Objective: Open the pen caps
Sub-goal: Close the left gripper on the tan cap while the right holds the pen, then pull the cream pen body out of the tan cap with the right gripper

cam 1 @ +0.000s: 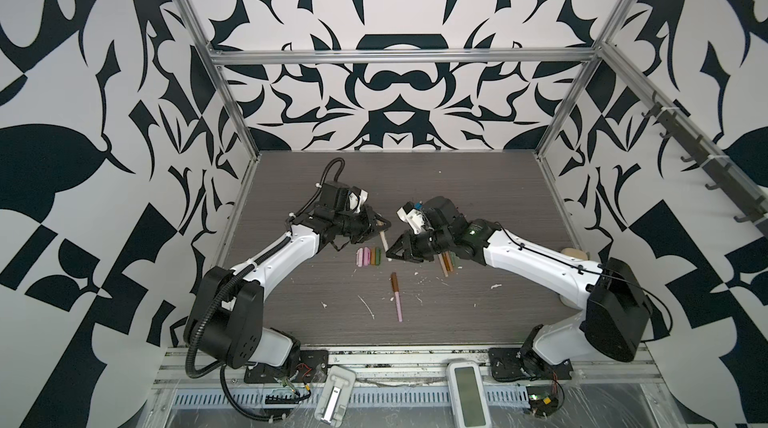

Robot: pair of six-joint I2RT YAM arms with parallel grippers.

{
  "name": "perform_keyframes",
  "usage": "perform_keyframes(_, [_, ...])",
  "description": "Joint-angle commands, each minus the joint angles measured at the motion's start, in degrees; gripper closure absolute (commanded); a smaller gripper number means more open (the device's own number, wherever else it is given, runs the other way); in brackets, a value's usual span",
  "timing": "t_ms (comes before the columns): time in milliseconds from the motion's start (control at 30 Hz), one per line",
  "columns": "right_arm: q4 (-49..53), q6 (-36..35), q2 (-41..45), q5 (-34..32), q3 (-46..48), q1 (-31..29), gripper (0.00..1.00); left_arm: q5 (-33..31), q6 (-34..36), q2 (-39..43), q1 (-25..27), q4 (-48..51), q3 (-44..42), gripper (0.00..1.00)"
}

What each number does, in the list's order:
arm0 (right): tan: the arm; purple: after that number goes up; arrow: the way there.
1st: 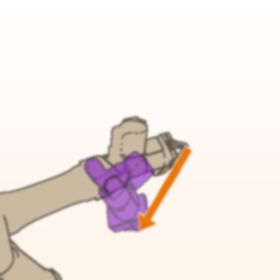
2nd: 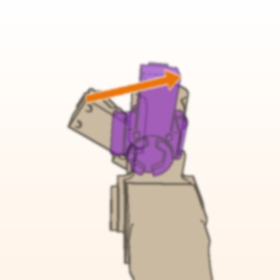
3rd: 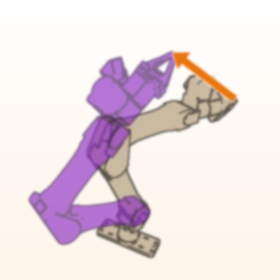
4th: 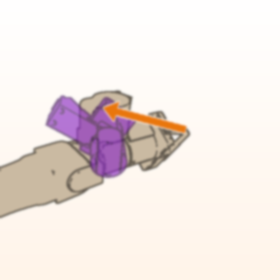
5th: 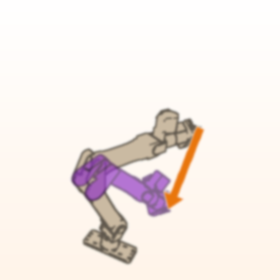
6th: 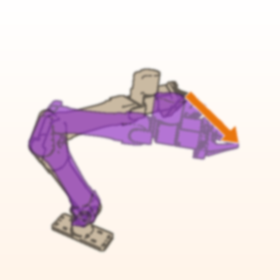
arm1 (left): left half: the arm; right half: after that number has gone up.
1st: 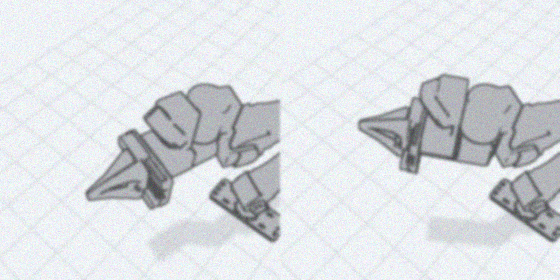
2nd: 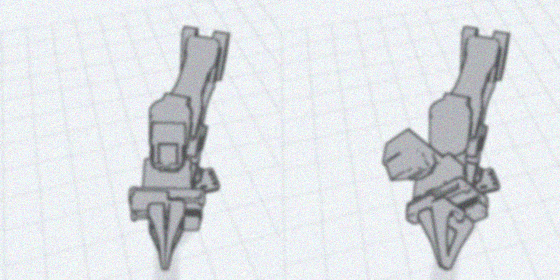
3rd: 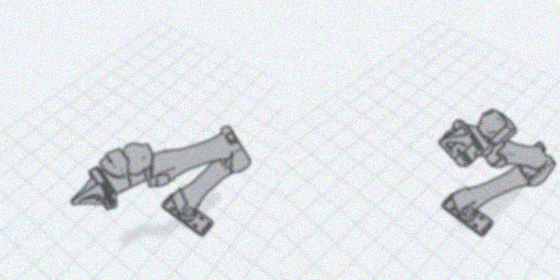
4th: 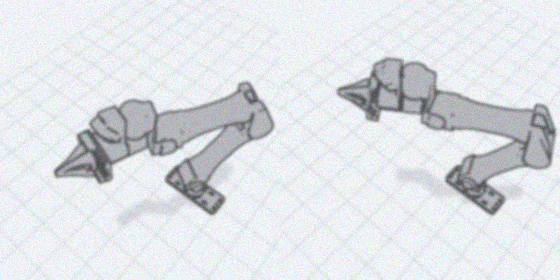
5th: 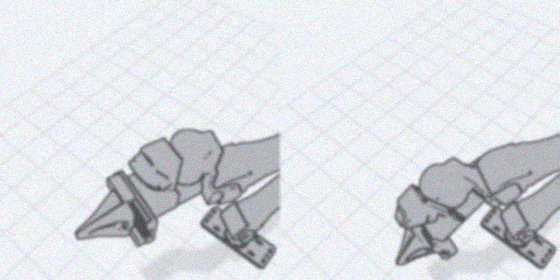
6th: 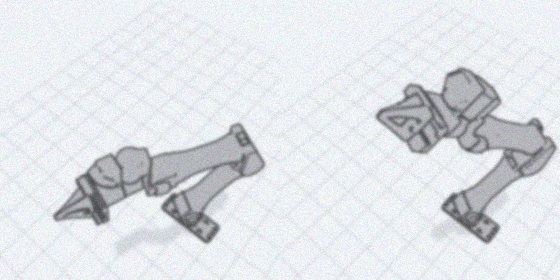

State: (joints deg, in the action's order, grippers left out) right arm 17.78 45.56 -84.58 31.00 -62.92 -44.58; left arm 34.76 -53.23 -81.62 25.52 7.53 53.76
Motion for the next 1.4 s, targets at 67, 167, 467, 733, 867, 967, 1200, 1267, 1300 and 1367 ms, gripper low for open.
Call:
perform_keyframes(67, [14.02,-9.32,0.35,-7.24,-9.64,0.46,0.7,-5.76,-1.56,3.33,1.57,0.64,-1.02,1.0])
perform_keyframes(167, [17.46,-11.54,-1.38,-7.68,-12.55,0.46,0.7,-8.03,-2.5,3.12,3.55,0.62,-0.87,1.0])
perform_keyframes(467, [20.12,-13.54,-4.32,-6.45,-12.73,0.42,0.71,-14.32,-4.24,2.85,9.33,0.47,-0.49,1.0])
perform_keyframes(733, [12.07,-7.57,0.37,-3.67,-3.05,0.13,1.0,-13.6,-2.48,2.16,9.34,3.52,1.44,1.0])
perform_keyframes(867, [10.39,-4.68,3.99,-6.13,3.06,-2.91,1.0,-14.02,4.45,-1.16,6.03,10.17,7.71,1.0])
perform_keyframes(967, [7.51,-0.97,7.03,-7.97,8.97,-6.81,1.0,-14.24,12.15,-5.2,-2.03,19.07,16.44,1.0])
perform_keyframes(1200, [7.42,0.91,12.22,-11.3,12.0,-7.46,1.0,-12.61,16.66,-7.5,-7.86,23.96,22.96,1.0])
perform_keyframes(1267, [8.51,-0.6,11.45,-10.45,10.17,-6.45,1.0,-13.68,17.35,-7.18,-8.26,24.49,21.15,1.0])
perform_keyframes(1300, [8.88,-1.01,10.97,-10.22,9.35,-6.14,1.0,-13.99,17.58,-7.1,-8.61,24.42,20.12,1.0])
perform_keyframes(1367, [8.47,-1.65,9.72,-8.74,8.24,-6.05,1.0,-14.46,17.3,-6.85,-10.27,23.77,17.76,1.0])
